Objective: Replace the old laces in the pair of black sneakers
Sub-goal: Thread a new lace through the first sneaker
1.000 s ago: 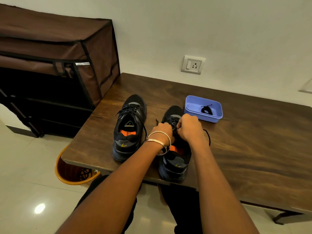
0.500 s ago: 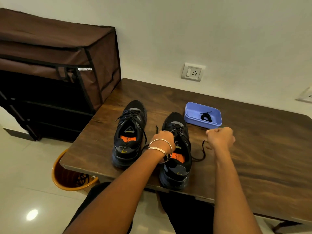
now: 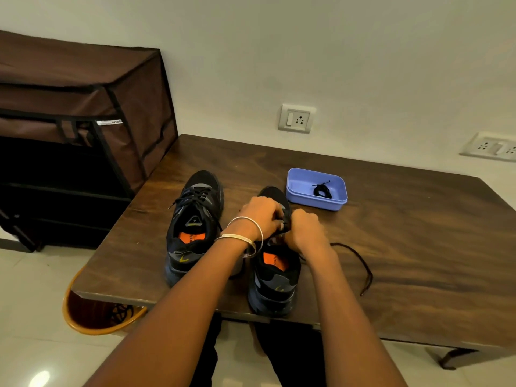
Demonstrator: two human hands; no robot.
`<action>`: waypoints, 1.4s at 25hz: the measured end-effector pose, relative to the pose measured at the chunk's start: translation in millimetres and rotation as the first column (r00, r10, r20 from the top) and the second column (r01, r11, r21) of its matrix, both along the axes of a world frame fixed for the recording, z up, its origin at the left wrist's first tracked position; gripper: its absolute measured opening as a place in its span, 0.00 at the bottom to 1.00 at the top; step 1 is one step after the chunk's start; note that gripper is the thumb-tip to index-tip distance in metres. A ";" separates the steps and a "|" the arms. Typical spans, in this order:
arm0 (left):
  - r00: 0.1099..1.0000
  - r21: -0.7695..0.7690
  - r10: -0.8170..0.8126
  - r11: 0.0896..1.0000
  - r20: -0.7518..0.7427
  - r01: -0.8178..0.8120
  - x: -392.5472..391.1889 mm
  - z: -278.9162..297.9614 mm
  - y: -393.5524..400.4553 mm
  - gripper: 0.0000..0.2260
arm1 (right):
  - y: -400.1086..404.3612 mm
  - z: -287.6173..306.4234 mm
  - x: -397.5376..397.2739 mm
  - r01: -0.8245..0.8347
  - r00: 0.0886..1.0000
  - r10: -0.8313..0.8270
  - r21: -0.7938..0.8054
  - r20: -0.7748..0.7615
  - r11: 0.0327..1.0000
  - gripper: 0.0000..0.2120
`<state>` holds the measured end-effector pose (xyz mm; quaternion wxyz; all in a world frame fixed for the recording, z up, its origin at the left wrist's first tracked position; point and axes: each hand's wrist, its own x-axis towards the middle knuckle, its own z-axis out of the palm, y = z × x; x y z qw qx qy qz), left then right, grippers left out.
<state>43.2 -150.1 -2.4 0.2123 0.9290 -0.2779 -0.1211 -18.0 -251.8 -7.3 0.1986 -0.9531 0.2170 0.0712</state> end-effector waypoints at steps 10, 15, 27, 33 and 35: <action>0.990 -0.072 0.117 0.990 -0.082 -0.123 0.5 -19.8 -7.3 0.13 | -21.9 -8.9 3.7 0.240 0.952 -0.271 0.208 0.139 0.948 0.14; 0.978 0.064 0.097 0.992 0.184 -0.111 -9.7 -27.6 -22.4 0.19 | -27.8 -5.3 2.4 0.223 0.956 -0.265 0.282 0.122 0.933 0.17; 0.931 0.204 -0.090 0.979 0.354 0.017 -9.6 -29.2 -26.7 0.15 | -29.0 -9.7 -2.3 0.211 0.959 -0.268 0.408 0.087 0.888 0.19; 0.956 -0.005 0.229 0.973 0.183 -0.232 9.2 -37.2 -20.8 0.08 | -27.8 -13.5 -0.1 0.230 0.954 -0.282 0.353 0.104 0.907 0.15; 0.888 -0.215 0.435 0.862 -0.149 -0.458 21.5 -40.7 -8.0 0.05 | -28.0 -13.4 0.7 0.228 0.957 -0.275 0.344 0.094 0.911 0.18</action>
